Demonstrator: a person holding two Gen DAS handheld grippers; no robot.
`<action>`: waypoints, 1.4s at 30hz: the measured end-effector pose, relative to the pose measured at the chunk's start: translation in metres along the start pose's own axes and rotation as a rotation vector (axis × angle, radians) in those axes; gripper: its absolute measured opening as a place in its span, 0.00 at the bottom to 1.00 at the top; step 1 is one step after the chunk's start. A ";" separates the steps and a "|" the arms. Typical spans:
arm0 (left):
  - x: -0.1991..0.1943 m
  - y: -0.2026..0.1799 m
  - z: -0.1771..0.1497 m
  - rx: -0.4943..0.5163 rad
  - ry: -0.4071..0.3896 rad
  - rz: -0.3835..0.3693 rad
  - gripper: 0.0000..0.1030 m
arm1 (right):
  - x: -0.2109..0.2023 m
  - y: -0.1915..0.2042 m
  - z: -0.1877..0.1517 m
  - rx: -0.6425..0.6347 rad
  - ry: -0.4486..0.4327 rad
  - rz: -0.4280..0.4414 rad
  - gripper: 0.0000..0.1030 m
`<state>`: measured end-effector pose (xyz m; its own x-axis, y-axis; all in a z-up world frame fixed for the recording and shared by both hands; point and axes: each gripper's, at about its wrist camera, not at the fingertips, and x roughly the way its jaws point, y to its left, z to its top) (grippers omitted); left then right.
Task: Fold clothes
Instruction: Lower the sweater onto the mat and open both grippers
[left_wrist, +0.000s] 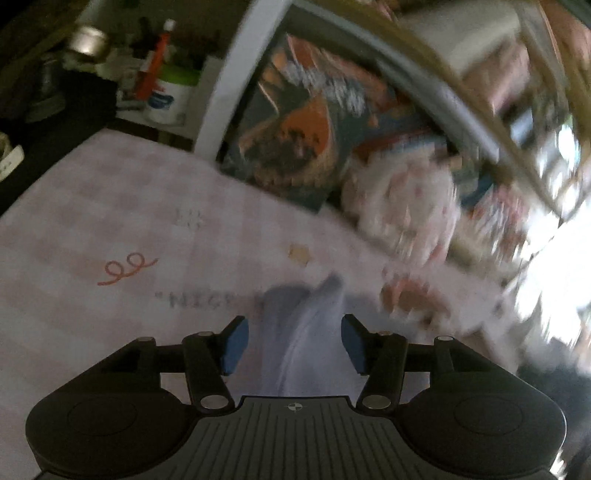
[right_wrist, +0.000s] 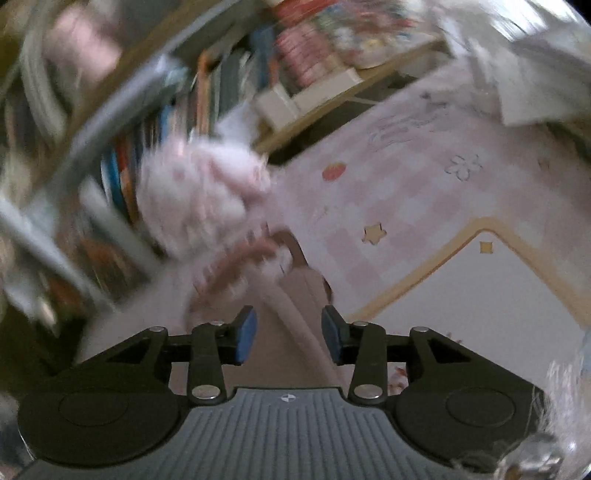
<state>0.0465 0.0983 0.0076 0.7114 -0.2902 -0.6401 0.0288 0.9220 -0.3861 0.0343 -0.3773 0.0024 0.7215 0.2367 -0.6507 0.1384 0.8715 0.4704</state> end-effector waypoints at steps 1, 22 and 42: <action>0.005 -0.003 -0.003 0.032 0.009 0.021 0.54 | 0.004 0.004 -0.003 -0.042 0.012 -0.019 0.38; 0.049 0.001 0.007 0.042 0.020 0.088 0.00 | 0.059 -0.002 0.009 -0.079 0.015 -0.092 0.08; 0.050 -0.049 0.009 0.350 -0.035 0.040 0.05 | 0.028 0.020 -0.032 -0.276 0.020 -0.229 0.35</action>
<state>0.0871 0.0408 0.0010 0.7402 -0.2489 -0.6246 0.2350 0.9661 -0.1065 0.0358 -0.3393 -0.0250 0.6794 0.0278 -0.7332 0.1044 0.9855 0.1341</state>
